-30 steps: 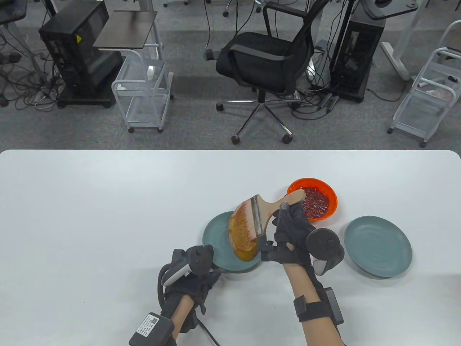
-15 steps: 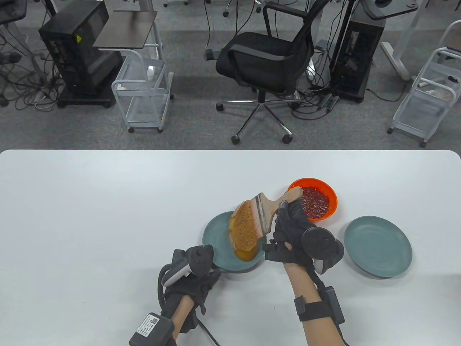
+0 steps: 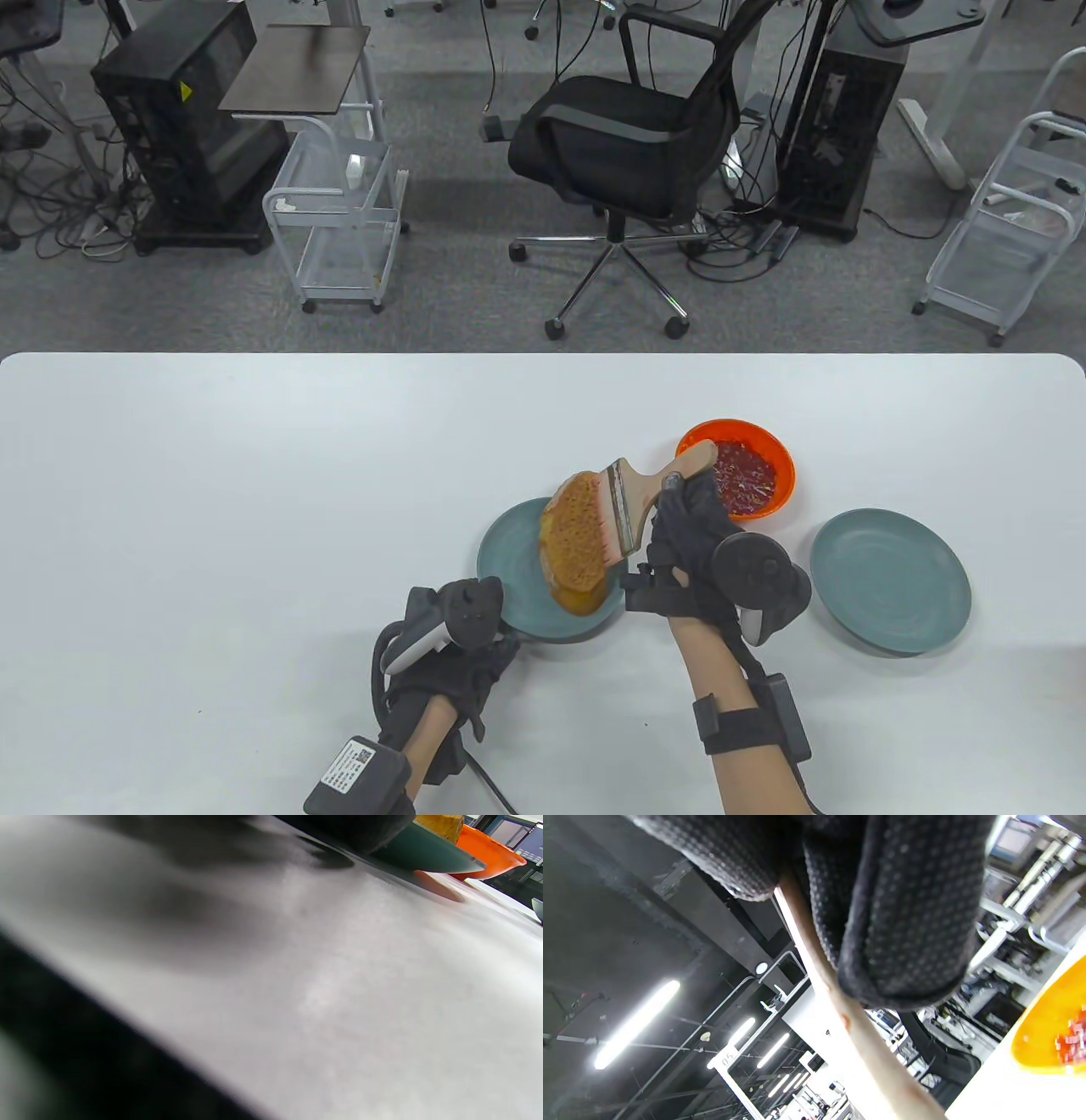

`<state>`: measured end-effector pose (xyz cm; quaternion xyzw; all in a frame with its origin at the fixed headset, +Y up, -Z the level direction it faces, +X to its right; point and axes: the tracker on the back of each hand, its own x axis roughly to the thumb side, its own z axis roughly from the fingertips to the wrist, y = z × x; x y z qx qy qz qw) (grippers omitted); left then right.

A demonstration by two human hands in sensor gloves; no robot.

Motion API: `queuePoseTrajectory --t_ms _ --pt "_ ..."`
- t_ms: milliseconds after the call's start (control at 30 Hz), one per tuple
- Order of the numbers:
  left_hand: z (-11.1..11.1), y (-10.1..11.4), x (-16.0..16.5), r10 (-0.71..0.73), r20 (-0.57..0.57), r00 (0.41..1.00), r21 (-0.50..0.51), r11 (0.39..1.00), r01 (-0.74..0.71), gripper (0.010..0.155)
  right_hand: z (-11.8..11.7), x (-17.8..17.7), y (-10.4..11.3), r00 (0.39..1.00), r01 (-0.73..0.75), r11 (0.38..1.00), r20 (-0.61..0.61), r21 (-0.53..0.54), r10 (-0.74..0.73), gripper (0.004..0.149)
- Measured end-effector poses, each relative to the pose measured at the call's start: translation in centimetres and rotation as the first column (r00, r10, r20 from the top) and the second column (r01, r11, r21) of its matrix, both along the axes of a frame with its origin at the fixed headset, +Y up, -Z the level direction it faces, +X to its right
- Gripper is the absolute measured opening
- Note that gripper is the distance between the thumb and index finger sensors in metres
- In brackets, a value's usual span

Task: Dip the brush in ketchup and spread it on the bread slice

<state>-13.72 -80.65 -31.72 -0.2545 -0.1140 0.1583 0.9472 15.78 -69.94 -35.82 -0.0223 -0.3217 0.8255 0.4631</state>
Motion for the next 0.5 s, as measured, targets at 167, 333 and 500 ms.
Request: queuePoseTrajectory --t_ms 167,333,500 --pt "0.0 0.0 0.0 0.004 0.0 1.0 0.0 1.0 -0.004 0.07 -0.7 -1.6 -2.4 0.965 0.235 0.963 -0.086 -0.131 -0.247 0.051" --pt "0.0 0.0 0.0 0.0 0.001 1.0 0.001 1.0 0.0 0.071 -0.6 -0.8 -2.7 0.981 0.181 0.976 -0.052 -0.125 -0.188 0.051" --pt "0.0 0.0 0.0 0.001 0.001 1.0 -0.001 1.0 -0.001 0.07 -0.2 1.0 -0.7 0.999 0.029 1.0 0.024 -0.006 -0.029 0.051"
